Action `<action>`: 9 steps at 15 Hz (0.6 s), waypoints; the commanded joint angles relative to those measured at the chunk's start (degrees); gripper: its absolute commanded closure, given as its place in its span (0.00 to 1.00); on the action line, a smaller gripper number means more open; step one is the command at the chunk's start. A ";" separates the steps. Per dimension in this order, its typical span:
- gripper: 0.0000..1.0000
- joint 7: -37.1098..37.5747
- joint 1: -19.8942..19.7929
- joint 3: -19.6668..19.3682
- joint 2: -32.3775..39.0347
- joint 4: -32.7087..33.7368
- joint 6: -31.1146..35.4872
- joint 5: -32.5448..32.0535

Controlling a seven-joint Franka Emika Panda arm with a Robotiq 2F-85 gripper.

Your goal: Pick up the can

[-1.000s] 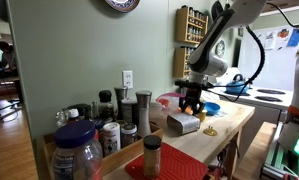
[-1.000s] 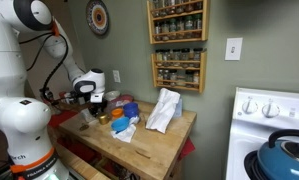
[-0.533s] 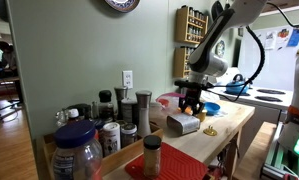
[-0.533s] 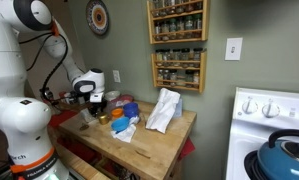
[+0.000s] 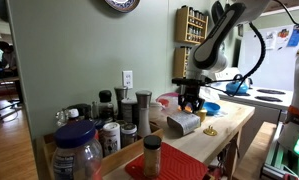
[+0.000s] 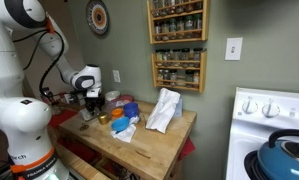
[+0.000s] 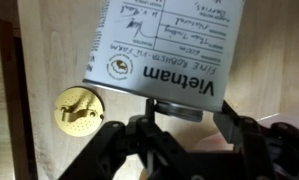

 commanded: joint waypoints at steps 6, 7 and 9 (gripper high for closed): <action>0.64 16.89 -0.04 1.41 -7.49 1.45 -12.16 -15.38; 0.64 17.64 0.14 1.82 -7.71 1.90 -13.29 -15.77; 0.64 19.38 0.35 2.67 -8.23 2.66 -15.15 -16.84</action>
